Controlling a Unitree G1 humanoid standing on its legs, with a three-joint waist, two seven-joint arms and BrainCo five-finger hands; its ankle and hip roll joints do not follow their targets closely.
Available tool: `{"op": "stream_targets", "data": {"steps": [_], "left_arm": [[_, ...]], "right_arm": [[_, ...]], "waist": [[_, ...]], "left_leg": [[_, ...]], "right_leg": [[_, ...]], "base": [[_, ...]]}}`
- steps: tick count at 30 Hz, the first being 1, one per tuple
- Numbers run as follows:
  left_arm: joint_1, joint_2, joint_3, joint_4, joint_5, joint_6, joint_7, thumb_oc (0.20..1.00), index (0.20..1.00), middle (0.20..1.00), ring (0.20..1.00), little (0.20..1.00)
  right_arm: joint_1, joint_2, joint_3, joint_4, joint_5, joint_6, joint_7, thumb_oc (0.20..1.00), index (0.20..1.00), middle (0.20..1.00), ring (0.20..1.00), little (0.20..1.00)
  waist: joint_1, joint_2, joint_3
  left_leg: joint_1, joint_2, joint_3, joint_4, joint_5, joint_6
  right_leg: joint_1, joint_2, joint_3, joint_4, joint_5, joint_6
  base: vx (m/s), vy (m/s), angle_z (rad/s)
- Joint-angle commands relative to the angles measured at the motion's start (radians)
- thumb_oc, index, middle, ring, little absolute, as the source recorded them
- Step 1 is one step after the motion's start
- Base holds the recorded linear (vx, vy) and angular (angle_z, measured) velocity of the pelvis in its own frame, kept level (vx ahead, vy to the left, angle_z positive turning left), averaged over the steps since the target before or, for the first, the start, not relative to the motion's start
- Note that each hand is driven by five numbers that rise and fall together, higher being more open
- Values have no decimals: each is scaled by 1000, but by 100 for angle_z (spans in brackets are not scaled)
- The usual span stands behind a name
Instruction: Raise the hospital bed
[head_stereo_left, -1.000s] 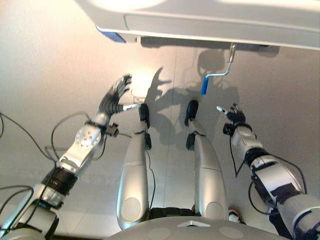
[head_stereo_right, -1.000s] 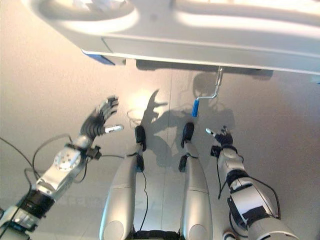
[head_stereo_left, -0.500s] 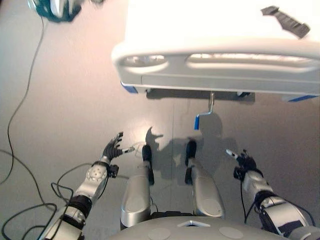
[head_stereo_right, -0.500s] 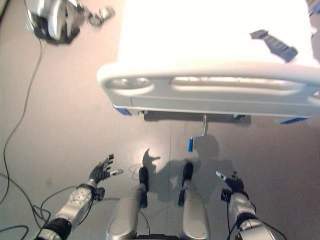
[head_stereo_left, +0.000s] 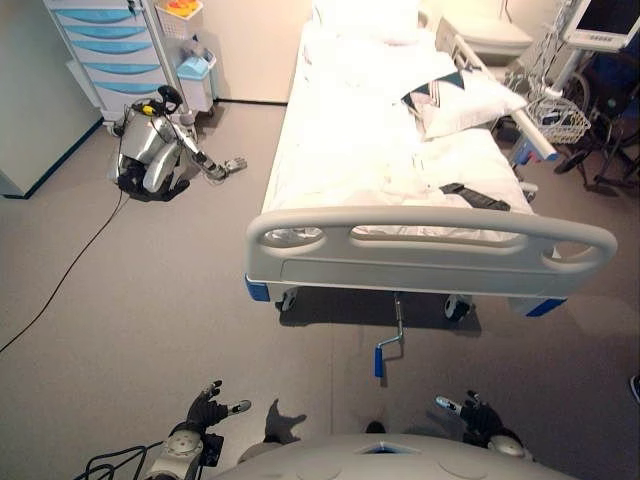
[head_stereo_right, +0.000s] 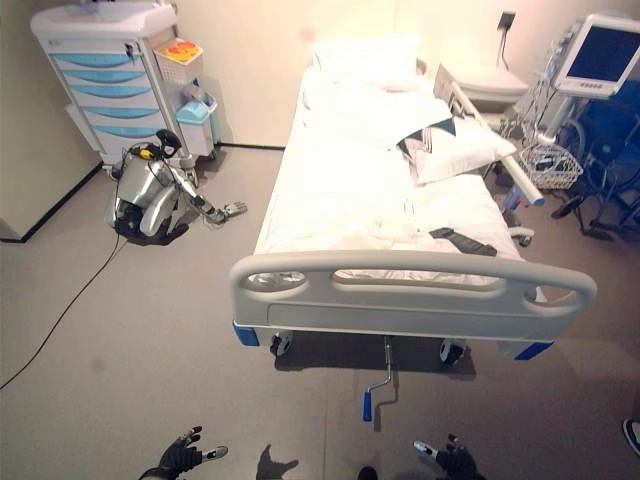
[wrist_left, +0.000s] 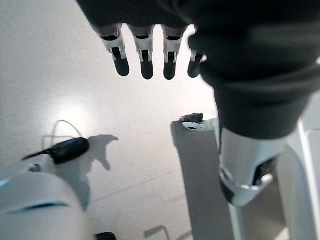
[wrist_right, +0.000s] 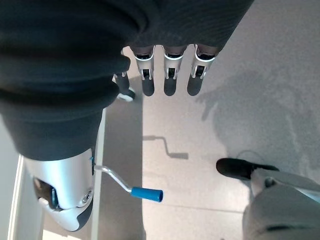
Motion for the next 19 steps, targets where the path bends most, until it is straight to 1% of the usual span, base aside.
{"op": "stream_targets", "data": {"steps": [1, 6, 9, 11, 14, 19], "left_arm": [[-73, -34, -5, 47, 40, -4, 0, 1000, 1000, 1000, 1000, 1000], [-64, -45, 1, 69, 54, 9, -4, 1000, 1000, 1000, 1000, 1000], [-62, -48, 0, 78, 63, 12, -5, 1000, 1000, 1000, 1000, 1000], [-62, -52, -4, 78, 65, 12, -7, 1000, 1000, 1000, 1000, 1000], [-63, -51, -16, 71, 78, 10, -15, 1000, 1000, 1000, 1000, 1000], [-70, -52, -28, 70, 96, 11, -18, 1000, 1000, 1000, 1000, 1000]], "right_arm": [[-68, -34, 5, 35, -48, 21, 14, 1000, 1000, 1000, 1000, 1000], [-66, -26, 37, 51, -105, 32, 16, 1000, 1000, 1000, 1000, 1000], [-66, -21, 48, 53, -117, 37, 19, 1000, 1000, 1000, 1000, 1000], [-64, -19, 64, 51, -142, 39, 18, 1000, 1000, 1000, 1000, 1000], [-64, -20, 116, 55, -241, 49, 13, 1000, 1000, 1000, 1000, 1000], [-72, -16, 130, 66, -264, 56, 11, 1000, 1000, 1000, 1000, 1000]], "waist": [[-15, 34, 21], [-9, 28, -2], [-6, 25, -5], [-4, 23, -5], [1, 19, -1], [3, 15, 3]], "left_leg": [[-13, -4, -33, 16, 12, 11], [-1, -2, -28, 9, 10, 11], [7, 0, -30, 10, 7, 11], [13, 0, -30, 10, 6, 11], [16, 1, -34, 11, 4, 11], [15, 1, -35, 23, -1, 12]], "right_leg": [[33, -21, -30, 82, -73, 77], [49, -20, -26, 67, -68, 78], [58, -20, -27, 63, -70, 76], [65, -20, -28, 61, -71, 76], [73, -19, -28, 58, -74, 75], [74, -20, -25, 60, -76, 73]], "base": [[0, 0, 0], [3, -4, -5], [3, -1, -2], [0, 0, 0], [7, -5, 1], [8, -4, 3]]}}
